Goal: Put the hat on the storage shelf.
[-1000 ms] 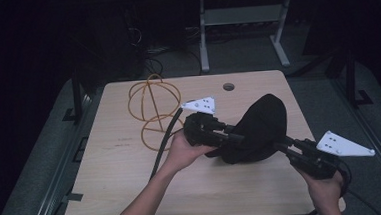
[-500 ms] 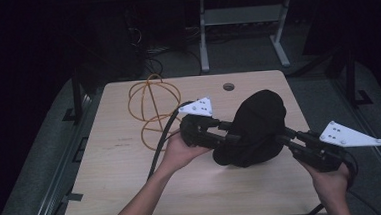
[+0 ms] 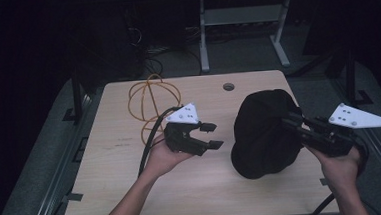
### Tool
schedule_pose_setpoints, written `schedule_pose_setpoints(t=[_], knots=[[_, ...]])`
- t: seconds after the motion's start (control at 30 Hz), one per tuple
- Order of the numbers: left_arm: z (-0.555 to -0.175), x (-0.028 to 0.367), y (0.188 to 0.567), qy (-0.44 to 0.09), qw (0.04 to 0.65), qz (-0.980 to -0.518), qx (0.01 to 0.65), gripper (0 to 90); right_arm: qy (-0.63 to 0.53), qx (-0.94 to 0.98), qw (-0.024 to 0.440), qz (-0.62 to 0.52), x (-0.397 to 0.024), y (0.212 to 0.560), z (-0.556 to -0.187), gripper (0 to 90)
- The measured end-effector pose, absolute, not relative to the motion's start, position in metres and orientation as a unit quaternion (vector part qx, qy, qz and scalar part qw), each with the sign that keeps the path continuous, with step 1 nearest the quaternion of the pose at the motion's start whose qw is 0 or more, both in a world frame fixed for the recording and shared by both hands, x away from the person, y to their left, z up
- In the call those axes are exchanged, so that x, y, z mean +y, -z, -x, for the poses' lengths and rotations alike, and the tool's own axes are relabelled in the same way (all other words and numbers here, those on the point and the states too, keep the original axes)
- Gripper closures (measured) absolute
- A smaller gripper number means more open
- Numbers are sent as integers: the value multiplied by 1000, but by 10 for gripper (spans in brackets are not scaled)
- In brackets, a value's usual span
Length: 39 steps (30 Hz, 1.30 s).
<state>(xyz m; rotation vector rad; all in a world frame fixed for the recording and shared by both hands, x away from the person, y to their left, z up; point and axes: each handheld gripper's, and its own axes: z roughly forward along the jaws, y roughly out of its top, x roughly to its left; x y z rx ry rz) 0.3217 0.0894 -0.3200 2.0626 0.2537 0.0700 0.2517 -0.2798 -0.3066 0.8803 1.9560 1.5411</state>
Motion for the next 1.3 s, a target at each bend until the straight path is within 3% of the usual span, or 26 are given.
schedule_pose_setpoints(t=[0.73, 1.3], knots=[[-295, 175, 370, -40, 475, -862, 171, 384, -548, 746, 227, -302, -253, 265, -286, 733], [-290, 214, 399, -45, 468, -857, 209, 343, -564, 751, 209, -273, -218, 228, -314, 733]])
